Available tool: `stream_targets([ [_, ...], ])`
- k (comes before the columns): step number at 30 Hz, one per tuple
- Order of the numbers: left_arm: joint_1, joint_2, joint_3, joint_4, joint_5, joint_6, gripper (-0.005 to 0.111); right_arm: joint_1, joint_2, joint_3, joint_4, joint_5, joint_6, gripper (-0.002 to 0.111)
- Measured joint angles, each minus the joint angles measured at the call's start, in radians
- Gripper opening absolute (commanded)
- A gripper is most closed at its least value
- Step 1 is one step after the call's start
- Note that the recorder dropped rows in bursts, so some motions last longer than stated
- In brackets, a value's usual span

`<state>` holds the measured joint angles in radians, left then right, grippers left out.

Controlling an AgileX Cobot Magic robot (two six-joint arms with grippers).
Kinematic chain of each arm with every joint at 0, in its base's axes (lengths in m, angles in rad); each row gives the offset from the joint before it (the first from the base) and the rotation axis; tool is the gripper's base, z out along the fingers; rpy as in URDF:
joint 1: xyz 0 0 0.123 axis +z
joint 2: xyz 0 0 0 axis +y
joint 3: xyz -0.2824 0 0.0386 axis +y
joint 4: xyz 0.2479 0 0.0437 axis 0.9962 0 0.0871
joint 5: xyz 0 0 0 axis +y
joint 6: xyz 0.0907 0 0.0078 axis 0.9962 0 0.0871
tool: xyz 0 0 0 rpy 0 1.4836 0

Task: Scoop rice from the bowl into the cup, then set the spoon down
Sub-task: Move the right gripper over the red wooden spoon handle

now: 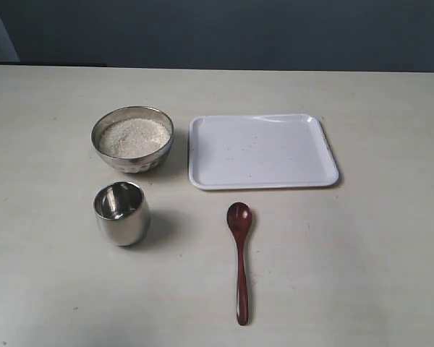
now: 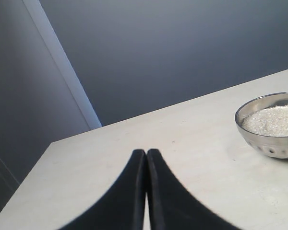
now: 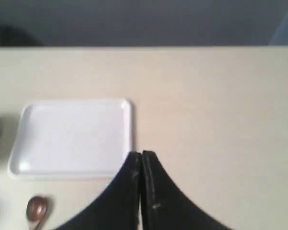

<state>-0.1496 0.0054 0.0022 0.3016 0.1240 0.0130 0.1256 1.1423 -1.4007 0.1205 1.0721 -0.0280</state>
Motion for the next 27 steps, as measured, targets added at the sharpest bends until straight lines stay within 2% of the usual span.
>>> stream_targets([
  [1, 0.000, 0.000, 0.000, 0.000, 0.000, 0.000, 0.000, 0.041, 0.148, -0.084, 0.021, 0.082, -0.030, -0.001],
  [2, 0.000, 0.000, 0.000, 0.000, 0.000, 0.000, 0.000, 0.061, 0.195, -0.104, 0.017, 0.098, -0.032, -0.001],
  [6, 0.000, 0.000, 0.000, 0.000, 0.000, 0.000, 0.000, 0.250, 0.483, -0.118, -0.041, 0.141, 0.002, -0.001],
  [10, 0.000, 0.000, 0.000, 0.000, 0.000, 0.000, 0.000, 0.396, 0.617, -0.118, -0.039, 0.145, 0.037, -0.001],
  [14, 0.000, 0.000, 0.000, 0.000, 0.000, 0.000, 0.000, 0.461, 0.680, -0.118, -0.032, 0.147, 0.044, 0.003],
  [17, 0.000, 0.000, 0.000, 0.000, 0.000, 0.000, 0.000, 0.496, 0.708, -0.118, 0.024, 0.147, 0.019, 0.023],
  [20, 0.000, 0.000, 0.000, 0.000, 0.000, 0.000, 0.000, 0.526, 0.729, -0.118, 0.100, 0.147, -0.022, 0.053],
  [21, 0.000, 0.000, 0.000, 0.000, 0.000, 0.000, 0.000, 0.537, 0.735, -0.118, 0.122, 0.149, -0.022, 0.057],
  [23, 0.000, 0.000, 0.000, 0.000, 0.000, 0.000, 0.000, 0.555, 0.749, -0.118, 0.150, 0.149, 0.009, 0.055],
  [27, 0.000, 0.000, 0.000, 0.000, 0.000, 0.000, 0.000, 0.594, 0.769, -0.107, 0.162, 0.149, 0.175, 0.037],
])
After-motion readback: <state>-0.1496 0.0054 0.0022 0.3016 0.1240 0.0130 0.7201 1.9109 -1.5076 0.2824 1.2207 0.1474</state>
